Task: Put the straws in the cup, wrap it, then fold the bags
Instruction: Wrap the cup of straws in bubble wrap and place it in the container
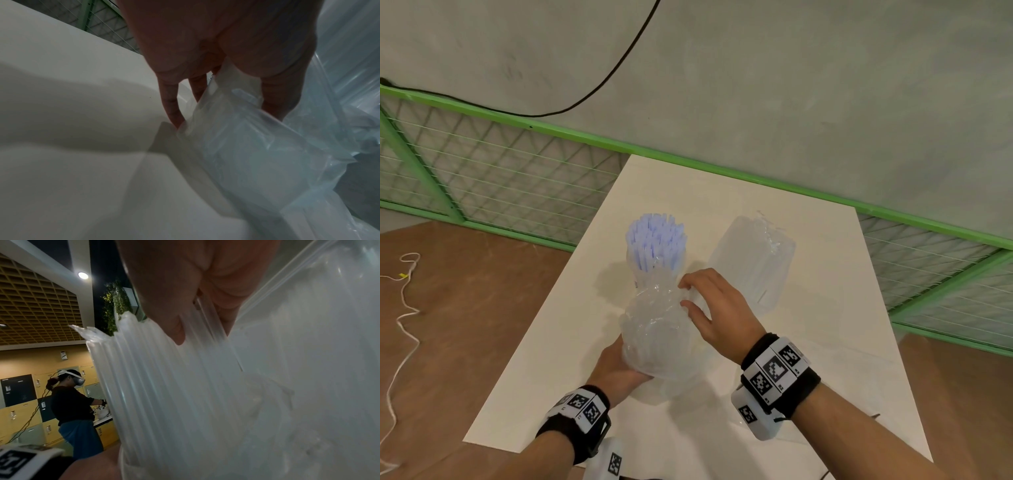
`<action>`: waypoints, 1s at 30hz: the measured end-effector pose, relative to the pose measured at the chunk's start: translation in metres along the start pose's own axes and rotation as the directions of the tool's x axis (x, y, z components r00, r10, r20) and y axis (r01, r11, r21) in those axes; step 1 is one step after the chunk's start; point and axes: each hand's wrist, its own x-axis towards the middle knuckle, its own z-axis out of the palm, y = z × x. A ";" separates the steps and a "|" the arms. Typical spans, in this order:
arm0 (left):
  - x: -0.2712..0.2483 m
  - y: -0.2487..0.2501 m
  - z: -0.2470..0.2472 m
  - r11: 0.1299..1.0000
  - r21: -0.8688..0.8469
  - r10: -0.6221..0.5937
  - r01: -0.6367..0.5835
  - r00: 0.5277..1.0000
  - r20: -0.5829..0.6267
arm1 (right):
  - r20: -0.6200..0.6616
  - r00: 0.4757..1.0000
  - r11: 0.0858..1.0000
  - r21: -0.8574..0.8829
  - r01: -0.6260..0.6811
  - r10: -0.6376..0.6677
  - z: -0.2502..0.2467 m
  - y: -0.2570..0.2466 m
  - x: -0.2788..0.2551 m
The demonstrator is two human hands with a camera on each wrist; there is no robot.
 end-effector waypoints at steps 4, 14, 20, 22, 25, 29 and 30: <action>-0.001 -0.001 0.000 1.000 -0.025 -0.004 0.004 1.000 0.010 | -0.016 0.999 0.999 0.030 -0.030 0.031 0.000 0.001 0.001; -0.005 0.006 -0.001 0.999 -0.025 0.021 -0.020 1.000 0.021 | -0.003 0.999 0.999 0.033 -0.038 0.038 0.003 -0.004 0.004; -0.008 0.008 -0.002 1.000 -0.027 0.015 -0.015 1.000 0.020 | -0.030 0.998 0.998 0.036 -0.047 0.048 0.000 0.000 0.006; -0.009 0.009 -0.002 0.999 -0.027 0.019 -0.019 1.000 0.017 | -0.058 0.996 0.997 0.044 -0.063 0.065 0.001 0.001 0.006; -0.010 0.010 -0.001 0.999 -0.039 0.020 -0.019 1.000 0.018 | -0.113 0.992 0.998 0.033 -0.053 0.057 0.005 0.003 0.004; -0.008 0.010 -0.002 0.999 -0.029 0.028 -0.028 0.999 0.023 | -0.142 0.989 0.999 0.012 -0.044 0.045 0.012 0.001 0.003; -0.008 0.010 -0.002 0.999 -0.023 0.031 -0.031 0.999 0.026 | -0.140 0.989 0.999 0.007 -0.044 0.045 0.012 0.001 0.003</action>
